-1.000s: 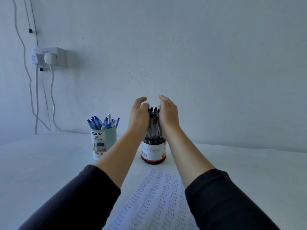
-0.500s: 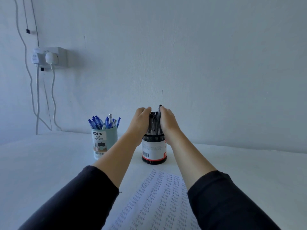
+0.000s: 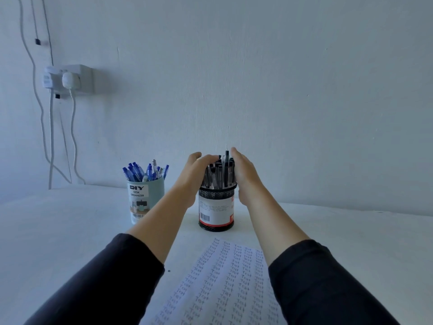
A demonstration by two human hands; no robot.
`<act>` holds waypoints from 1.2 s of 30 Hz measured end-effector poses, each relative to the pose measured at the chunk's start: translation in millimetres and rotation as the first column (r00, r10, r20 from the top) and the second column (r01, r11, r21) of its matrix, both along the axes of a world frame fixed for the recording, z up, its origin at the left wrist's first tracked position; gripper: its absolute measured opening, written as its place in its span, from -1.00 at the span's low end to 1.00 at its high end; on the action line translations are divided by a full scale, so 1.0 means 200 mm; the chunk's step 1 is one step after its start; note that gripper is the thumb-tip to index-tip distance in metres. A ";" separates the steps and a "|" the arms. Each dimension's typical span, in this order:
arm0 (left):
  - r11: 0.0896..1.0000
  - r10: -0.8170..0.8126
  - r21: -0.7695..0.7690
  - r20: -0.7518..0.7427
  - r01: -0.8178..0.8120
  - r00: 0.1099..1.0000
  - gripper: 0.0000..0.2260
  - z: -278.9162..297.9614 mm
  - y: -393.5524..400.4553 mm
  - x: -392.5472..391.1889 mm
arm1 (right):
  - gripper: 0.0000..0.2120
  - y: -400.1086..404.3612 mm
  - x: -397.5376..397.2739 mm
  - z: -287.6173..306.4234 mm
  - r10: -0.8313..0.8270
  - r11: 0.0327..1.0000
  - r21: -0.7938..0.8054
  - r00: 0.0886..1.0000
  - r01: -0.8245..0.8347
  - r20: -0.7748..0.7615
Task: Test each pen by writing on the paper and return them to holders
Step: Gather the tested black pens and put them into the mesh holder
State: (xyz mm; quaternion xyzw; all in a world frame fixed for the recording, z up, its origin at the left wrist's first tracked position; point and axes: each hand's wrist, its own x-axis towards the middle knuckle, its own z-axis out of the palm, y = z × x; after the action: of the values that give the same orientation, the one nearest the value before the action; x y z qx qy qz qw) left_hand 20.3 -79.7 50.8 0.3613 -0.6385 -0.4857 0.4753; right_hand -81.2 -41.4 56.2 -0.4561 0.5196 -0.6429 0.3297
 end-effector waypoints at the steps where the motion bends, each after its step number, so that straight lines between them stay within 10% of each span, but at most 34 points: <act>1: 1.000 -0.011 -0.014 0.012 0.011 1.000 -0.49 -0.01 0.00 0.00 | -0.82 0.00 0.00 0.00 -0.020 1.000 0.003 0.999 0.020 -0.043; 5: 0.998 -0.056 -0.035 0.027 0.056 0.998 -0.48 -0.03 -0.01 0.01 | -0.71 0.01 0.00 -0.01 -0.030 0.999 0.036 0.998 0.032 -0.061; 11: 0.989 -0.139 -0.030 0.174 0.147 0.975 0.08 -0.08 -0.06 0.04 | -0.63 0.02 -0.01 -0.05 0.100 0.994 0.058 0.994 -0.098 -0.045; 15: 0.986 -0.028 -0.152 0.227 0.064 0.973 -0.40 -0.08 -0.08 0.02 | -0.46 0.00 0.03 -0.03 0.029 0.998 0.058 0.992 -0.022 -0.125; 24: 0.978 -0.060 -0.197 0.066 0.072 0.996 -0.22 -0.01 -0.07 0.00 | -0.60 0.00 -0.02 0.02 -0.018 0.995 0.097 1.000 0.019 -0.008; 30: 0.991 -0.077 -0.104 0.010 0.078 0.997 -0.47 -0.04 -0.10 0.01 | -0.64 0.02 -0.05 0.00 0.066 0.995 0.073 0.994 -0.072 0.084; 36: 0.991 -0.123 -0.045 0.072 0.126 0.990 -0.42 -0.06 -0.13 0.02 | -0.71 0.01 -0.04 0.00 0.037 0.999 0.032 0.994 -0.034 -0.101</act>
State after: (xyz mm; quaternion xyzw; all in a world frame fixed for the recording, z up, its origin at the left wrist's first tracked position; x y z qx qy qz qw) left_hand 25.2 -105.6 39.2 0.3254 -0.6877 -0.4856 0.4306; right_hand -89.6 -39.5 56.5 -0.4922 0.5370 -0.6052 0.3210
